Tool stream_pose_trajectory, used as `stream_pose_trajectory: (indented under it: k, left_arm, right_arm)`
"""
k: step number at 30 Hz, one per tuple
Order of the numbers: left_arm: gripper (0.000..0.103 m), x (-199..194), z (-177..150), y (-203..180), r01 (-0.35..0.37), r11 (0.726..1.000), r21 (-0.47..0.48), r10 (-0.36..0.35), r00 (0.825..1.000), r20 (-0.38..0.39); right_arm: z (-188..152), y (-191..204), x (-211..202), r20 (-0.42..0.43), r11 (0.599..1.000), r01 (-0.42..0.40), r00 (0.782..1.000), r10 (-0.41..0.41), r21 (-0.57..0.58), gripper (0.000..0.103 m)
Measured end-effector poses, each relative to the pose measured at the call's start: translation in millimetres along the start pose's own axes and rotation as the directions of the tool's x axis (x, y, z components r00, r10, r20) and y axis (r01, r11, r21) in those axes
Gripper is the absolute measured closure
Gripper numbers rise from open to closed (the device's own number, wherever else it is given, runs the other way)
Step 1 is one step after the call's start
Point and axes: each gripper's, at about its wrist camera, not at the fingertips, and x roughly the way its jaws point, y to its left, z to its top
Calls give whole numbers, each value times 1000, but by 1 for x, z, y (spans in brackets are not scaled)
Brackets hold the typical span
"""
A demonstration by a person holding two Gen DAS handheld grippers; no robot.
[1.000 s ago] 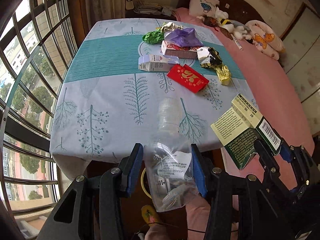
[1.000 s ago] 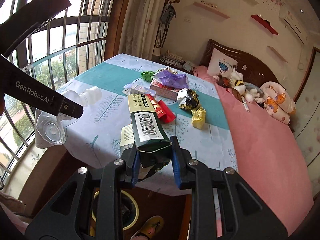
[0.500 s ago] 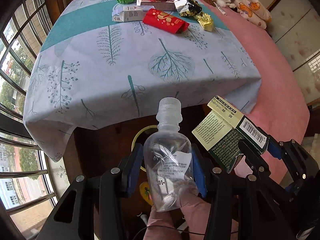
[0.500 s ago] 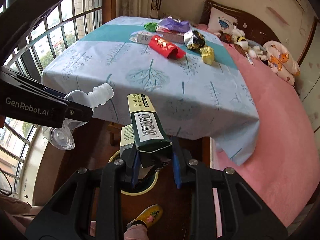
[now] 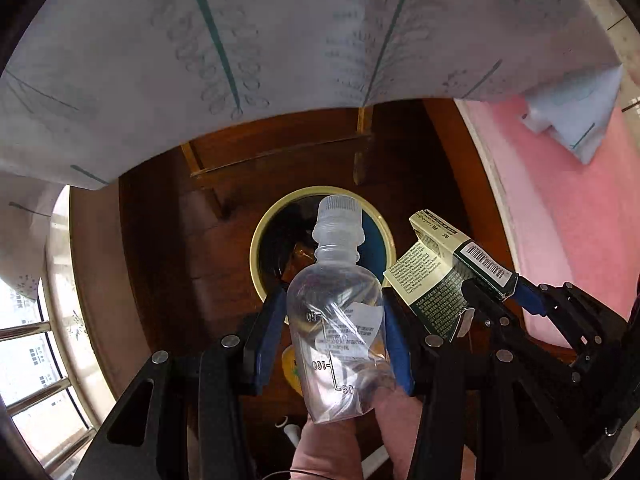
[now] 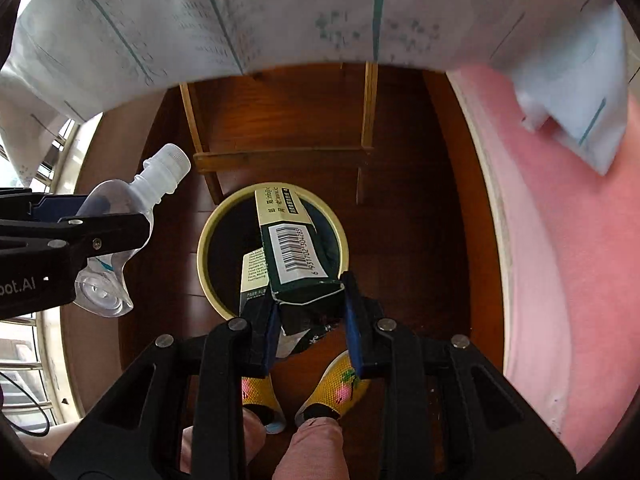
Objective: Collect trash
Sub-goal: 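Carry the green box and clear bottle over the bin and release both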
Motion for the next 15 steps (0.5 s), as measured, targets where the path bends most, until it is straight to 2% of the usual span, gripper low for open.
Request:
stream_pose_trajectory:
  k: [5, 10, 11, 13, 15]
  left_arm:
    - [55, 66, 0, 3, -25, 1000, -17, 24, 1000, -7]
    - [52, 106, 8, 7, -47, 998, -27, 47, 999, 1]
    - [47, 111, 10, 9, -52, 998, -33, 52, 999, 2]
    - [12, 117, 10, 10, -71, 997, -40, 71, 997, 6]
    - [10, 119, 13, 13, -84, 996, -41, 85, 996, 21]
  right_arm:
    - [-8, -6, 64, -31, 999, -30, 999, 30, 17, 79]
    - [-8, -11, 103, -36, 996, -88, 995, 89, 32, 78]
    - [-8, -13, 111, -42, 994, -104, 993, 106, 41, 78]
    - [-6, -17, 122, -52, 994, -100, 993, 103, 54, 70]
    - [-8, -18, 126, -42, 994, -88, 995, 91, 62, 51]
